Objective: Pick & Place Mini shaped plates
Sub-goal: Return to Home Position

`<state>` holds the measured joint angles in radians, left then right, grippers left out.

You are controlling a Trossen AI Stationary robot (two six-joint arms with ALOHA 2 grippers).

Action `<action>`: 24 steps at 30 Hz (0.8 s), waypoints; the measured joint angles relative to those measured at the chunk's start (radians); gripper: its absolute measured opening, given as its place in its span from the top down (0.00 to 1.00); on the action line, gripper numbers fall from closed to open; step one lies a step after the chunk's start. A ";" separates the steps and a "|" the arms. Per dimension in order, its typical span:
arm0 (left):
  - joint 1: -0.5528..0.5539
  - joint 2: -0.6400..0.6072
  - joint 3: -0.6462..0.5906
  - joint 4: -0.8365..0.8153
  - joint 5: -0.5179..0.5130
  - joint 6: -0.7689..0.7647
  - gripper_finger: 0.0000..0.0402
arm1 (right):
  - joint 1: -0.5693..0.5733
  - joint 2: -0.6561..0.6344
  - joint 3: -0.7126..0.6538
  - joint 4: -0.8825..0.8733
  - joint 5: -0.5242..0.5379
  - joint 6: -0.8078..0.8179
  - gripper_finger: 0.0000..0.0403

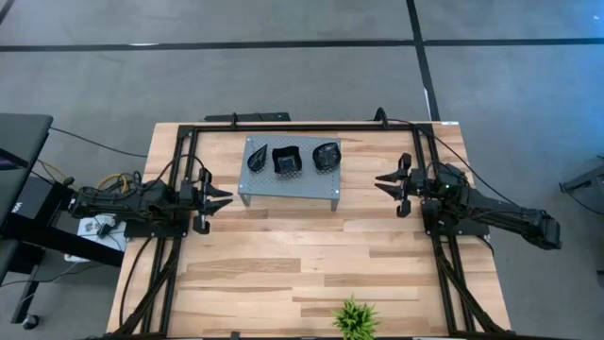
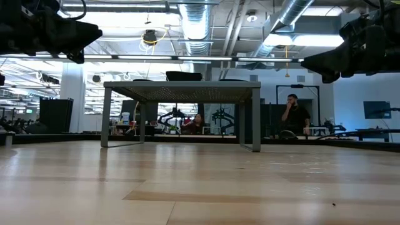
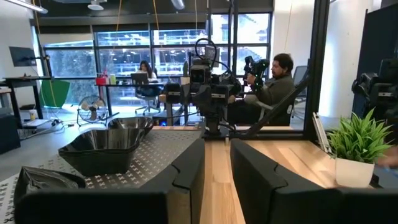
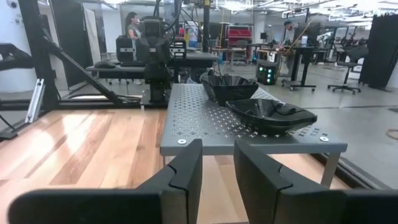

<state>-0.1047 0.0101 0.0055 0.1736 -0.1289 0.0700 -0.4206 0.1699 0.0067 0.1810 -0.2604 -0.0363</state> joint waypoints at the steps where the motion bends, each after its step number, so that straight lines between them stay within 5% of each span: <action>1: 0.000 0.000 0.000 0.000 0.000 0.000 0.80 | 0.000 0.000 0.000 0.000 0.000 -0.009 0.78; 24: 0.000 0.000 0.000 0.008 0.000 0.000 0.80 | 0.000 0.000 -0.001 -0.001 0.000 -0.016 0.78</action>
<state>-0.1047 0.0105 0.0059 0.1818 -0.1291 0.0700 -0.4206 0.1703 0.0055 0.1802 -0.2604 -0.0521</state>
